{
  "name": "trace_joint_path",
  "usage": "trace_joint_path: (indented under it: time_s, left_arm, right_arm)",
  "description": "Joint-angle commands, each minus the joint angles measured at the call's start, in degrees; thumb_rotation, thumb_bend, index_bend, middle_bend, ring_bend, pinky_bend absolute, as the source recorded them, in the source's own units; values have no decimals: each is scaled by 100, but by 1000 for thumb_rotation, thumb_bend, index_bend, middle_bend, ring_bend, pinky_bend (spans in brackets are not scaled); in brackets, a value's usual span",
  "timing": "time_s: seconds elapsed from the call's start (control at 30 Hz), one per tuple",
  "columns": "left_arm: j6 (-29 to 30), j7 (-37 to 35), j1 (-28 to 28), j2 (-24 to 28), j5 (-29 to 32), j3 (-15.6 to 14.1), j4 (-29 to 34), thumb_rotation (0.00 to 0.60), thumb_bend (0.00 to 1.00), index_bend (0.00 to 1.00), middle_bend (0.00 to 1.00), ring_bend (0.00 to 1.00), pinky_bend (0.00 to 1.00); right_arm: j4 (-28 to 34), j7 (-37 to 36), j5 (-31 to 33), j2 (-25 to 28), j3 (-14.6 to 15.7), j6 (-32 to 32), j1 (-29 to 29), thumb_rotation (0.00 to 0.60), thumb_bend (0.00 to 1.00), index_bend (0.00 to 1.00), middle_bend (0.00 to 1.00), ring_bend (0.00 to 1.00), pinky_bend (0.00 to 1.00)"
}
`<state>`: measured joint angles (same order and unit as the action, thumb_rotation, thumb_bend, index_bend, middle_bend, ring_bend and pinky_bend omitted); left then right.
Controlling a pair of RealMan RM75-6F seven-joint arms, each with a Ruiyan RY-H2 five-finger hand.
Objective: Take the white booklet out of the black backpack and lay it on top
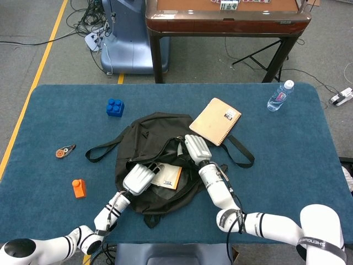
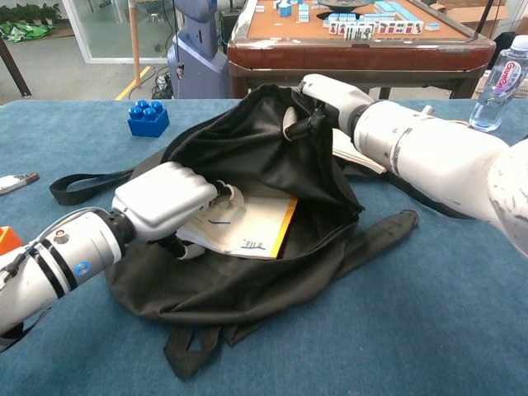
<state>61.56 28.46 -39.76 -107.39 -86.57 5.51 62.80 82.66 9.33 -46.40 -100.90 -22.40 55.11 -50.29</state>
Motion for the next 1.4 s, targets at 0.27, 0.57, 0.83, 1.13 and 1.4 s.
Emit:
trace_joint_path:
  time_s: [0.27,0.57,0.83,1.13,1.4]
  left_arm:
    - [160,-412,-75,-335,-58,14,-605,600,275,423,401,403,390]
    - [347,-850,-111,-501,-161,-9,-1026,600,341,446,447,452,442]
    - [612,-1168,-161,-621,-330,-39,-1314,600,359,504,508,499,488]
    - [922,-1669,-184,-746,-461,-45,-1551,600,444,620,617,577,545]
    - [1479,-2426,-148,-756,-601,18,-1602,600,535,736,745,665,614]
  right_arm:
    - [-41,-15,72,16,-31,-31,0,600,797,733,475,466,604]
    - [-354,-60,639,-15,-298,-272,-123,600,796,733,475,466,604]
    - [-436,-74,1229,45,-531,-463,-248,600,796,733,475,466,604]
    - [-496,-125,1786,164,-769,-646,-405,600,797,733,475,466,604]
    - [-475,-190,1980,345,-784,-791,-454,600,785,733,475,466,604]
